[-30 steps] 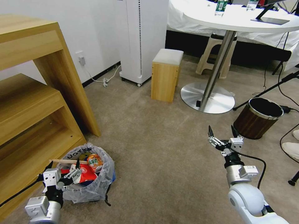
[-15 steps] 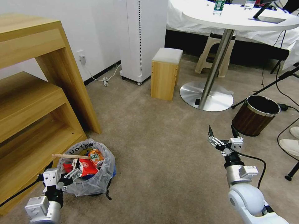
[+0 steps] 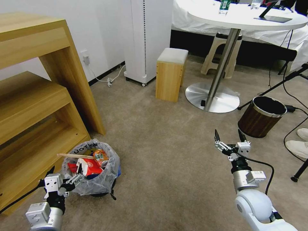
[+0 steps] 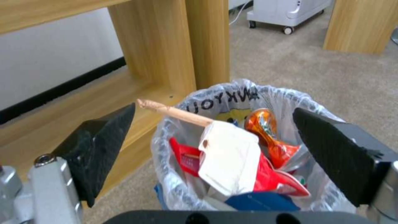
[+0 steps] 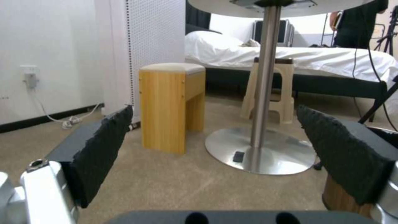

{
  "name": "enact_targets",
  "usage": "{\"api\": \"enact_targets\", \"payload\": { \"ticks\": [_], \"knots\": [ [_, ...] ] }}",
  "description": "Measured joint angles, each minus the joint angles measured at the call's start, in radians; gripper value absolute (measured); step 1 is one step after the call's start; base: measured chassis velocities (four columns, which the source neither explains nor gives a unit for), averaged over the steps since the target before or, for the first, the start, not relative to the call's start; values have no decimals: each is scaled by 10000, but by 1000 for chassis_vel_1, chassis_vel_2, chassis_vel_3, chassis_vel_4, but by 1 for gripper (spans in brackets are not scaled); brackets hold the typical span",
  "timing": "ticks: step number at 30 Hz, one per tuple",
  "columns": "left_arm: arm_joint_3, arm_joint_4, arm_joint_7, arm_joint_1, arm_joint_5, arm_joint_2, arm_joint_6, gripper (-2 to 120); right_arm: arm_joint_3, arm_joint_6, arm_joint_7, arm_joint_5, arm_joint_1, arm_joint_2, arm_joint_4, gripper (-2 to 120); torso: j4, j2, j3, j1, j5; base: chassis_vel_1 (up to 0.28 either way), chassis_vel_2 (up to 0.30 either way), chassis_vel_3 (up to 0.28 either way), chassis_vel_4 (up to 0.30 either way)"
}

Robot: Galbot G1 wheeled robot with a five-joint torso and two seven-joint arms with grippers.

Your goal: Pick up the trash bin and place the garbage on the floor into it.

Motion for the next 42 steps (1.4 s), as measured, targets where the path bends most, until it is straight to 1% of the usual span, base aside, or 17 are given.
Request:
{"api": "enact_targets", "payload": {
  "ticks": [42],
  "knots": [
    [0, 0, 0, 0, 0, 0, 0, 100, 0, 0, 0, 0, 0, -1, 0, 100, 0, 0, 0, 0, 0, 51, -49, -54, 51]
  ]
}}
